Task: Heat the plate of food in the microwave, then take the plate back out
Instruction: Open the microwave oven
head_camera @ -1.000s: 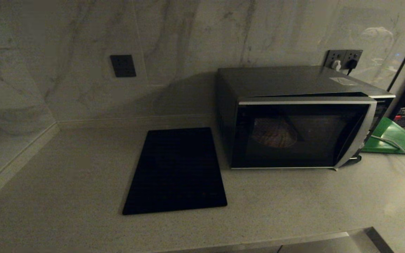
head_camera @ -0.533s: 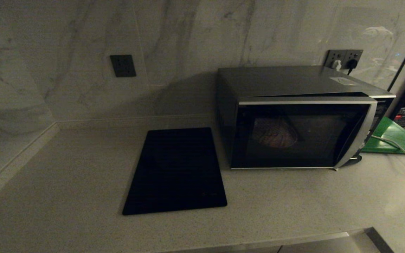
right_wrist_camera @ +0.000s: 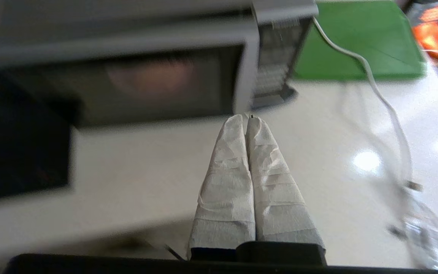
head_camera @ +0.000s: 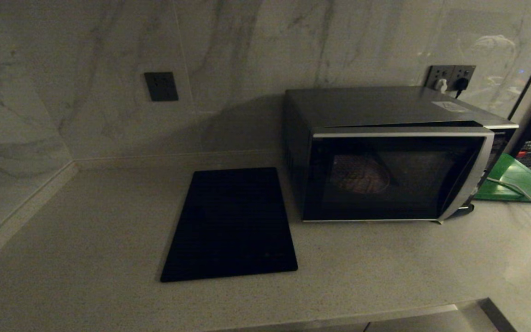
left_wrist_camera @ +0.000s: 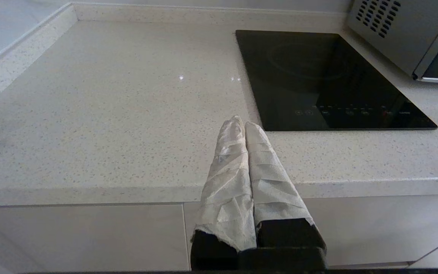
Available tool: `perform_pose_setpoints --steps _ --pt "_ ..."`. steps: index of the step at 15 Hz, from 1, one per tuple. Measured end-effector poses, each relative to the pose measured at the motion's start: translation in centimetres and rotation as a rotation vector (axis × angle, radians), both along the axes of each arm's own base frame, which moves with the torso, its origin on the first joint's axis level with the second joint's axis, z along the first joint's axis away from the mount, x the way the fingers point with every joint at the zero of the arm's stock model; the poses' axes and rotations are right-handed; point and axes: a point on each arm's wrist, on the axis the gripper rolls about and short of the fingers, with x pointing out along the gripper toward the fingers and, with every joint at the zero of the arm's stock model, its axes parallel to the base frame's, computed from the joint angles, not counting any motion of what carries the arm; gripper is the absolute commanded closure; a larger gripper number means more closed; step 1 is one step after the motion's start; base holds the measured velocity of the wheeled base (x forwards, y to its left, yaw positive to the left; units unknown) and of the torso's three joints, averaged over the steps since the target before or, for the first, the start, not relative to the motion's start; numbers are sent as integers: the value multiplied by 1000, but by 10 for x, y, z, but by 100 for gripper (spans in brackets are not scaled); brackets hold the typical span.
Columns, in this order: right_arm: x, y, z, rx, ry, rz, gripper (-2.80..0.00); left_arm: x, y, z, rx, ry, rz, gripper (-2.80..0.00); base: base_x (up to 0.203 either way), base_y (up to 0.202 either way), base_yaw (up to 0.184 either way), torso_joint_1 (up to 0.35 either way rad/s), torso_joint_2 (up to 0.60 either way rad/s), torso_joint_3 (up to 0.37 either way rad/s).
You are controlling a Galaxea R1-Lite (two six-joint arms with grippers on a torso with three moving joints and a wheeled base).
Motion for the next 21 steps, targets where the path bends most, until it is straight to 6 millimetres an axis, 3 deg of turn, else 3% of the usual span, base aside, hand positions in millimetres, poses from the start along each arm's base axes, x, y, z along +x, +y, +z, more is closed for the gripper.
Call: perform_pose_setpoints --steps 4,6,12,17,21 --pt "-5 -3 11 -79 -31 -145 0 0 0 0 0 0 0 0 0 0 0 0 0 0" --pt "8 -7 18 -64 -75 -170 0 0 0 0 0 0 0 0 0 0 0 0 0 0" --pt "36 -9 -14 83 218 -8 0 0 0 0 0 0 0 0 0 0 0 0 0 0" --pt "62 -11 -27 219 283 71 0 0 0 0 0 0 0 0 0 0 0 0 0 0" --pt "100 -19 -37 212 246 85 0 0 0 0 0 0 0 0 0 0 0 0 0 0"
